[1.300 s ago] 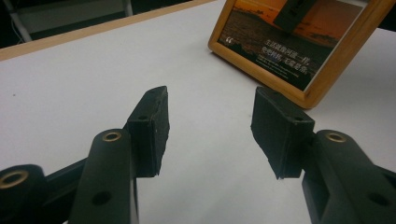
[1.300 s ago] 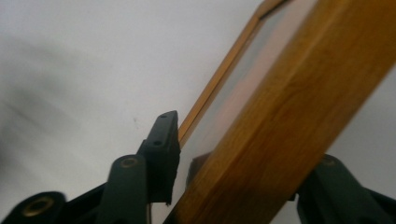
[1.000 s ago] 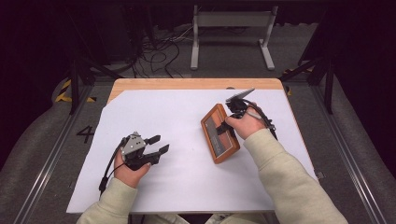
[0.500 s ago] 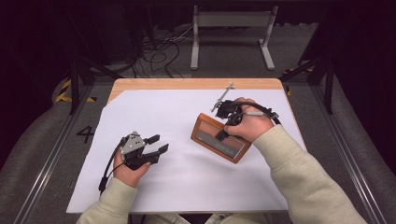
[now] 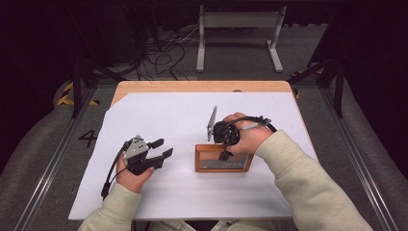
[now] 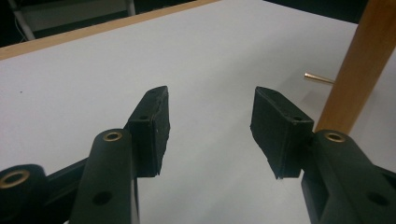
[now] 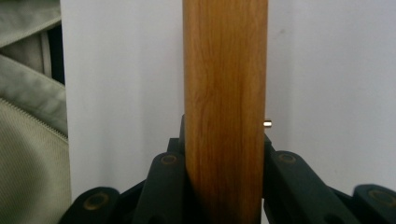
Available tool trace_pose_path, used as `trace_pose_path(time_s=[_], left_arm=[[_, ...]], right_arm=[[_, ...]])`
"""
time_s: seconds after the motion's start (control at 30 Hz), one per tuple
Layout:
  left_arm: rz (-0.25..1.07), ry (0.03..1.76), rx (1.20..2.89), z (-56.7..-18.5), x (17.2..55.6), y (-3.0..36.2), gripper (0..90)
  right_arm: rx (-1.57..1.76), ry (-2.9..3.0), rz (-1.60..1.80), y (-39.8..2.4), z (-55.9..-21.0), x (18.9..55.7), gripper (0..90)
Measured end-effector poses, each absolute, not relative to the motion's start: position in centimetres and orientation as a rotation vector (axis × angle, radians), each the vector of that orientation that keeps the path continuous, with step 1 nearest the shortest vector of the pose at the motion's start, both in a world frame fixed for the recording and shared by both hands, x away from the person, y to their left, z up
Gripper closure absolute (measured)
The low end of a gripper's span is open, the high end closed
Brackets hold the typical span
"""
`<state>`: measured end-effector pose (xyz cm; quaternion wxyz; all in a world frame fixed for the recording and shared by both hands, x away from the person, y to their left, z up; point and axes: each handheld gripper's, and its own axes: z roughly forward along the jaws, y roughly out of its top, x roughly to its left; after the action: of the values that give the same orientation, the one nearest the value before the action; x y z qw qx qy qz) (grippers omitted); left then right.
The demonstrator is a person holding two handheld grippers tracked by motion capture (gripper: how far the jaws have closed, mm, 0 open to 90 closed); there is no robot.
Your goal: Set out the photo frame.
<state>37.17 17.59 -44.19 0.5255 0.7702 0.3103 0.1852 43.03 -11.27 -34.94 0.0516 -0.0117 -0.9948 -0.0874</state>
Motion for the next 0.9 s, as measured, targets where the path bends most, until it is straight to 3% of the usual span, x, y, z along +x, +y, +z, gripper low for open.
trace_pose_path(time_s=[0.4, 0.47, 0.57, 0.63, 0.7, 0.9], left_arm=[[0.442, 0.738, 1.839, -44.1, 37.1, 17.6, 47.4], [0.441, 0.737, 1.841, -44.1, 37.1, 17.6, 47.4], [0.435, 0.741, 1.843, -44.2, 37.1, 17.5, 47.3], [0.44, 0.737, 1.847, -44.2, 37.2, 17.5, 47.0], [0.444, 0.735, 1.846, -44.2, 37.1, 17.5, 46.4], [0.45, 0.736, 1.846, -44.1, 36.9, 17.4, 44.9]], right_arm=[[-0.104, -3.005, -0.343, -11.2, -35.8, 43.7, 72.1], [-0.162, -3.009, -0.397, -11.6, -36.0, 44.0, 67.8], [-0.246, -3.048, -0.43, -12.1, -36.1, 44.4, 49.3], [-0.293, -3.035, -0.481, -12.4, -36.0, 44.5, 45.2], [-0.345, -3.033, -0.54, -12.6, -36.1, 44.5, 35.1], [-0.437, -3.049, -0.692, -14.2, -35.7, 44.3, 26.6]])
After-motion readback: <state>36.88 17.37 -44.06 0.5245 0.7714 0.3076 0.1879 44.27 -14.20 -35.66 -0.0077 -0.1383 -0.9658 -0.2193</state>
